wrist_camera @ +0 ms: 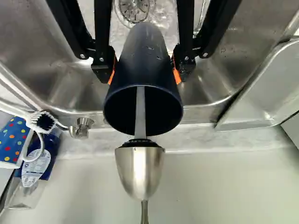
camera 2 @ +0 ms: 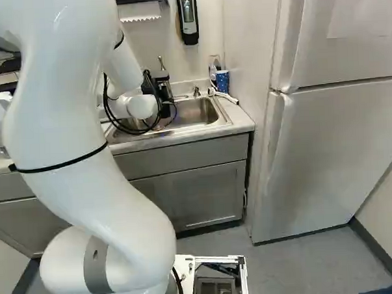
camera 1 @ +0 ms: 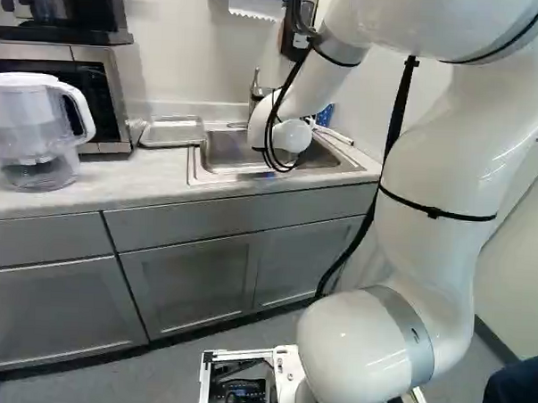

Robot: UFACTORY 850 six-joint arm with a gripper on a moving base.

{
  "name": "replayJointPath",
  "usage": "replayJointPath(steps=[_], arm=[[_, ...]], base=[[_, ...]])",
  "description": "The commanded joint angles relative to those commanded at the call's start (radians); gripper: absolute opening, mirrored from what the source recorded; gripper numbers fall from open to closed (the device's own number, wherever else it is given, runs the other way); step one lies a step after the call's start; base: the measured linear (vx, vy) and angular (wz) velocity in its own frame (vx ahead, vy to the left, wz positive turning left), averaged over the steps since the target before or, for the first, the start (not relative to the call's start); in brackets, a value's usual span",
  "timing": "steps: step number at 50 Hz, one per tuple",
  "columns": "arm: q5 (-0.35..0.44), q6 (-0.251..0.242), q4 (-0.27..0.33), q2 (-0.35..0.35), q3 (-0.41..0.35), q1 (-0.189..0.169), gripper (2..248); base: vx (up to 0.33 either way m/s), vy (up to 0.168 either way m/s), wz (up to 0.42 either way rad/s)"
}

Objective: Rinse the cup and place it in the tray

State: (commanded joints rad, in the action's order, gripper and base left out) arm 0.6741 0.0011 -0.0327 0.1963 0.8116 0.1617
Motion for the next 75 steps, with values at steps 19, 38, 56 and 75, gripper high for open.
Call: replayJointPath(steps=[19,38,56,75], arm=[[0.000,0.000,0.000,0.000,0.000,0.000,125],[0.000,0.000,0.000,0.000,0.000,0.000,125],[0.000,0.000,0.000,0.000,0.000,0.000,125],[0.000,0.000,0.000,0.000,0.000,0.000,125]], base=[[0.000,0.000,0.000],[0.000,0.000,0.000],[0.000,0.000,0.000],[0.000,0.000,0.000]])
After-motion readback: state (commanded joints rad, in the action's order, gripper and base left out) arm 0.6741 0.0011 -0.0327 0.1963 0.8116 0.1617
